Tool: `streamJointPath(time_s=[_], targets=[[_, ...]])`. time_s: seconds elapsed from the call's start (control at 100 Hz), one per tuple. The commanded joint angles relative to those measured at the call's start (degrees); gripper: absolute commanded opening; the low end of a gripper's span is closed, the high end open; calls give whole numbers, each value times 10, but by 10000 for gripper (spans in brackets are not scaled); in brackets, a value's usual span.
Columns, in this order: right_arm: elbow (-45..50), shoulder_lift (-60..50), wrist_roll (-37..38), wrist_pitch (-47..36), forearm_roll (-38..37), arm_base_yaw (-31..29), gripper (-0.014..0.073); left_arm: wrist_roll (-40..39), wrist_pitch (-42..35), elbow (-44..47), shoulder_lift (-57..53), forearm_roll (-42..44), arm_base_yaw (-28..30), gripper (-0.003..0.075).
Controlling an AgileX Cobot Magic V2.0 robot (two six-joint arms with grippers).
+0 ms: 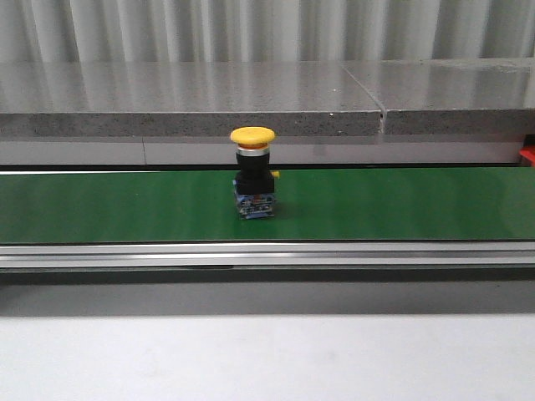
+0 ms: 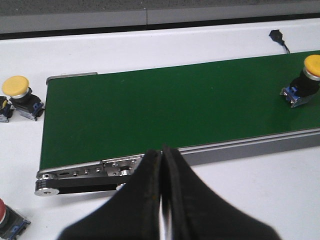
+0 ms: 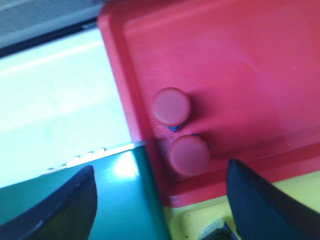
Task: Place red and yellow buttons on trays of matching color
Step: 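Lower the red button into the red tray and open the right gripper, then lower the right gripper and grasp the yellow button on the belt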
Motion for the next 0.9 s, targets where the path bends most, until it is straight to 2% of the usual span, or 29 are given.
streamJointPath(time_s=[0.0,0.41,0.89], targets=[[-17,-47,-11,-6,11,21,537,-2,-36,-17,1,-8,-4,-21],[-17,-109,-11,55,11,184,537,-2,-36,-17,1,-8,-4,-21],[-17,-115,-11,94,16,368,540,-2,-36,-17,1,-8,-4,-21]])
